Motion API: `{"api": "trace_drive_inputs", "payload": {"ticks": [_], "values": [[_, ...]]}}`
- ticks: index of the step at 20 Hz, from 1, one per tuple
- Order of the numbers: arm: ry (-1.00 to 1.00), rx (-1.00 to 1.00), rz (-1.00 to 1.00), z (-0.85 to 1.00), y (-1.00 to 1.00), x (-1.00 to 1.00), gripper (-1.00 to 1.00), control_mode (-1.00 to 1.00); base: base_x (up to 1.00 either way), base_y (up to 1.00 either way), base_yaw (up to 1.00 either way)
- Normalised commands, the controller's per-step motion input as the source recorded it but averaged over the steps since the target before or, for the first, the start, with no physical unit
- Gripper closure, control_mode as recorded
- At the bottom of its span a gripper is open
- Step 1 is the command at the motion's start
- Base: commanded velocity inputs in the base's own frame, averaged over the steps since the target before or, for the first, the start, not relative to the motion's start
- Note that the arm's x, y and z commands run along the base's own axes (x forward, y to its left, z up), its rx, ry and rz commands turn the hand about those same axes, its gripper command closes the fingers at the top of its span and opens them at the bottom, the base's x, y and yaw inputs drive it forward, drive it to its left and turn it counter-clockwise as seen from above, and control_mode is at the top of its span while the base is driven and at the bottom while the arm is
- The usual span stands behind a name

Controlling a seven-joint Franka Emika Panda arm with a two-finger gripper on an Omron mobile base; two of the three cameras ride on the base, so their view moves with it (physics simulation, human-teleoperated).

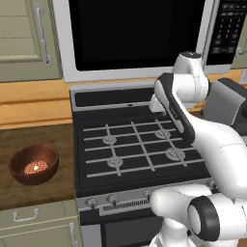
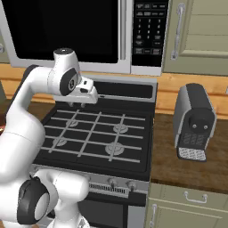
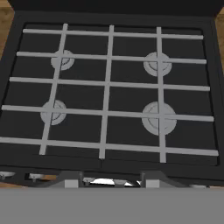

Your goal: Open the microwave, place the bowl with waffle inside the microwave, then close the microwave door and turn it on.

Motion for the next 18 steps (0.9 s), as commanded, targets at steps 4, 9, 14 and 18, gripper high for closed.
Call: {"api": "trace_drive_inputs", "payload": {"ticks": [4,9,14,18], "values": [[0.00,0.00,-0.02,0.00,-0.05,-0.15,-1.00,-1.00,0.00,0.00,0.00],[0.01,0.16,-0.40,0.19,-0.15,-0.28,-1.00,-1.00,0.00,0.00,0.00],[-0.05,0.36,-0.46,0.19,-0.29,-0.28,-1.00,-1.00,0.00,0.00,0.00],[-0.01,0.41,-0.38,0.34,-0.21,-0.13,-1.00,-1.00,0.00,0.00,0.00]]}}
